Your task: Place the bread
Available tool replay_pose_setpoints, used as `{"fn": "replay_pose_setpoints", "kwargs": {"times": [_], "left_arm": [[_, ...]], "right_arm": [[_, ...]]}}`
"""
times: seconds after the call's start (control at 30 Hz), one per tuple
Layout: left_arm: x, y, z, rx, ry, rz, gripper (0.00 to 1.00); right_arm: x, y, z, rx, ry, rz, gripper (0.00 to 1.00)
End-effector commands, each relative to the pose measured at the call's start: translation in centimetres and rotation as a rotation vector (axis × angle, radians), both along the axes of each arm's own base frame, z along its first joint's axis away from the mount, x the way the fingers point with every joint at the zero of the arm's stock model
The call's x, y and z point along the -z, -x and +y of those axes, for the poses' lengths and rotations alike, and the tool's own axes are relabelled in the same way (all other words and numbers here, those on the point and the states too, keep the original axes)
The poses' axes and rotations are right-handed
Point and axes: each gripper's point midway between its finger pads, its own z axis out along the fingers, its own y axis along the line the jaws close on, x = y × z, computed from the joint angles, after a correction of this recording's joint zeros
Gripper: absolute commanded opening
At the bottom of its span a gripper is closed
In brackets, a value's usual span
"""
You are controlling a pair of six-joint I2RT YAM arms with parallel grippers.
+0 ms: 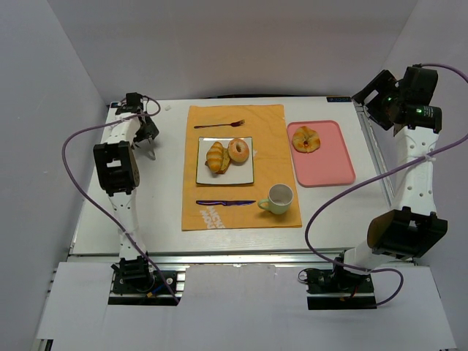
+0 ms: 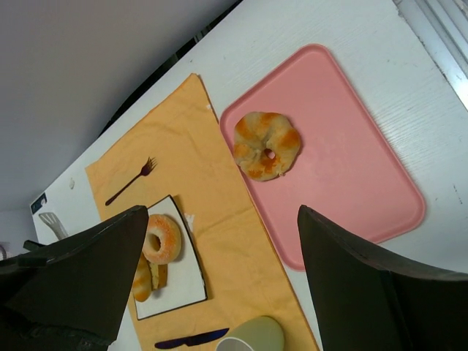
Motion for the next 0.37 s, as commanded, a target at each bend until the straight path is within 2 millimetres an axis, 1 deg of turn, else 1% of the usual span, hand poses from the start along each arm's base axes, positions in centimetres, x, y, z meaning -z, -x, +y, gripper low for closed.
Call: {"fn": "replay_pose_setpoints", "kwargs": {"times": [0.0,0.07,0.1,0.13,0.17,0.2,0.23,0.27,0.3,0.33], "left_arm": [[-13.0,-0.1,0.4,-0.033,-0.044,-0.199,0.98],[-17.0,1.2,0.5,-0.080,-0.046,-0.258,0.98],[-21.3,3.0,0.5,-0.107,-0.043,-0.338,0.98],[-23.7,3.7,0.5,-0.133,-0.035,-0.412,0.98],[-25.7,4.7,0.2,-0.162,-0.008,-0.481,0.98],[-28.3,8.0,-0.2,-0.179,0.007,-0.553,0.98],[-30.2,9.0,-0.3,-0.196,0.017,-0.637,0.98],[-31.1,10.6,-0.4,-0.211,0.030,-0.676,0.98],[-29.7,12.5,-0.5,-0.220,0.029,-0.653,0.98],[-31.9,15.4,-0.6,-0.231,0.028,-0.708,0.98]], "right_arm": [[-2.4,0.9,1.1,-0.066,0.008,-0.058,0.89],[-2.5,1.2,1.6,-0.084,-0.007,-0.056,0.89],[-2.3,1.2,1.8,-0.089,-0.018,-0.052,0.89],[-2.3,1.3,2.0,-0.089,-0.038,-0.057,0.89],[-2.4,1.2,2.1,-0.083,-0.051,-0.065,0.89],[-1.3,1.2,2.3,-0.084,-0.072,-0.046,0.89],[-1.3,1.3,2.6,-0.080,-0.105,-0.052,0.90],[-0.9,1.1,2.9,-0.088,-0.125,-0.054,0.89],[-0.9,0.7,3.1,-0.092,-0.137,-0.072,0.89],[-0.4,0.5,3.2,-0.094,-0.160,-0.066,0.90]]}}
